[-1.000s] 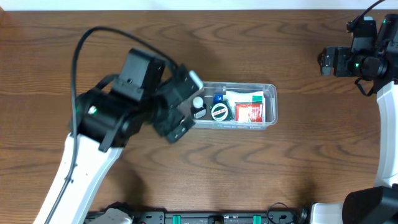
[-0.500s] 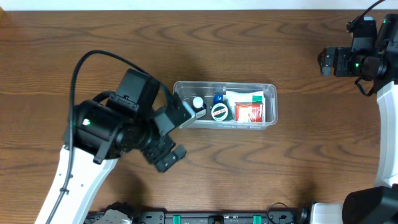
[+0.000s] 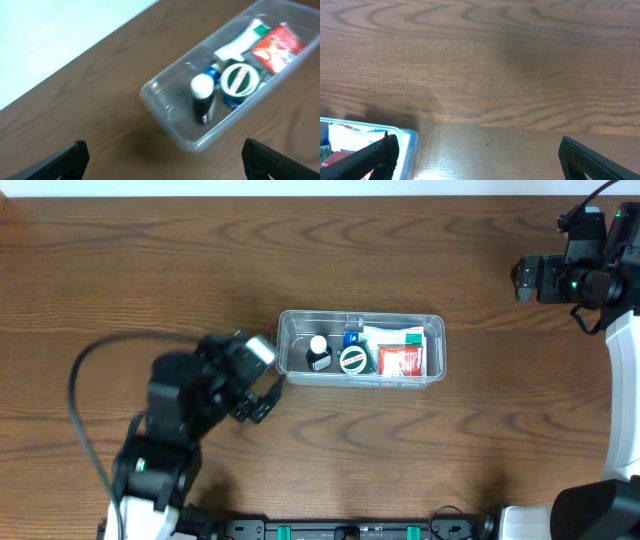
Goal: Pack container
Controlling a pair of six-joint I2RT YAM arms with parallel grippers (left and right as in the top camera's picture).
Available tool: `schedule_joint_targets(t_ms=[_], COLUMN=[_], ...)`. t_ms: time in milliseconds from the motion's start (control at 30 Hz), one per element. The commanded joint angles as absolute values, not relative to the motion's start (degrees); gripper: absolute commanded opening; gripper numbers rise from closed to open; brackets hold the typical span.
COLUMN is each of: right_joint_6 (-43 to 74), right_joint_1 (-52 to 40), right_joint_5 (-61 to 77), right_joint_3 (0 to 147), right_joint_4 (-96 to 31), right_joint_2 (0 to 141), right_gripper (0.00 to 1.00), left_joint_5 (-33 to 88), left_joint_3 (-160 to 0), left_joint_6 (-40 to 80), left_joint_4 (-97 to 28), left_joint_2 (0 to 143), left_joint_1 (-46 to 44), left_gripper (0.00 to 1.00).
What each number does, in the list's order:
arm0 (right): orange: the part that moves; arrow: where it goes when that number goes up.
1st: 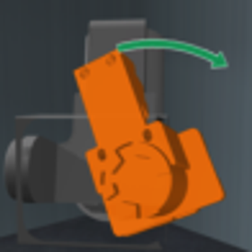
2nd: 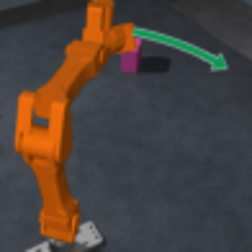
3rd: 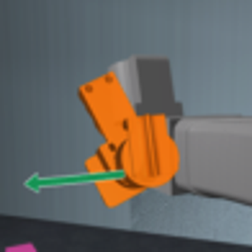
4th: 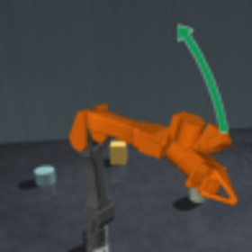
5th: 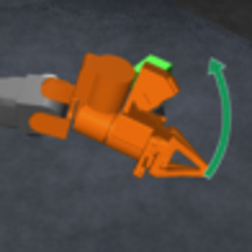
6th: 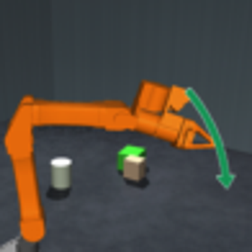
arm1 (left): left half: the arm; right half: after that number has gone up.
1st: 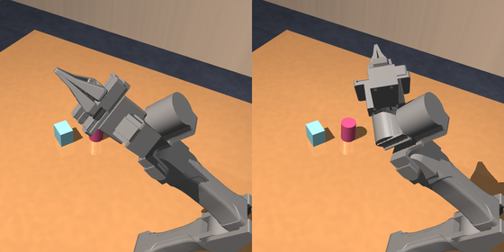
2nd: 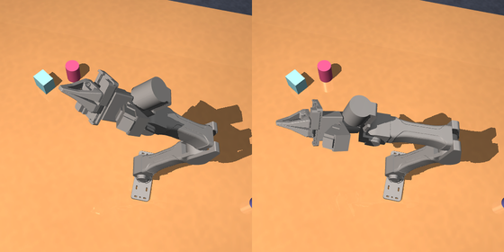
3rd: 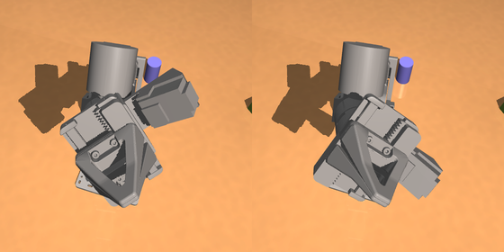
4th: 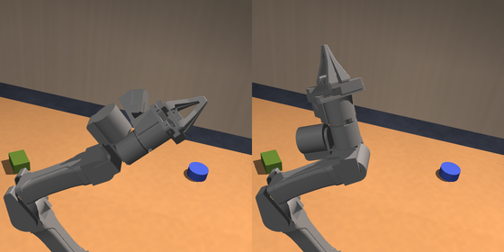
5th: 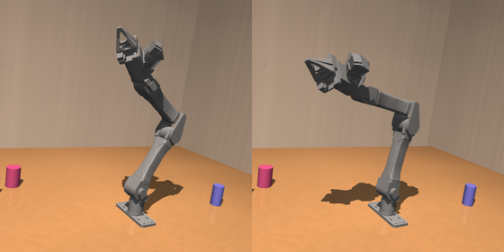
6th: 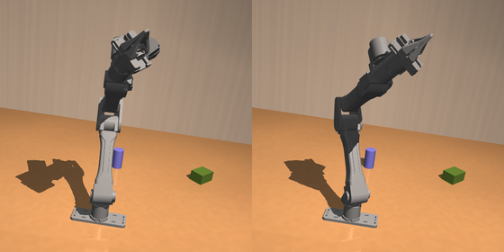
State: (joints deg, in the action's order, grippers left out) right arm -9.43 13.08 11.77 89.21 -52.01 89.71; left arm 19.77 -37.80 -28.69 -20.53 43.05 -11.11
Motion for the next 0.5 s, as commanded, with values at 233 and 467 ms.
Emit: schedule_joint_targets(t_ms=[233,467], right_joint_6=[-8.82,-8.82], right_joint_1=[13.1,13.1], right_joint_5=[12.01,12.01], right_joint_3=[89.78,89.78], right_joint_4=[-52.1,-52.1], right_joint_2=[89.21,89.21], right_gripper=[0.99,0.99], left_joint_5=[20.6,20.6], left_joint_3=[-23.57,-16.67], left_joint_6=[-21.69,-20.32], left_joint_4=[-18.85,-18.22], left_joint_2=[21.37,11.94], left_joint_1=[1.48,5.8], left_gripper=[0.98,0.98])
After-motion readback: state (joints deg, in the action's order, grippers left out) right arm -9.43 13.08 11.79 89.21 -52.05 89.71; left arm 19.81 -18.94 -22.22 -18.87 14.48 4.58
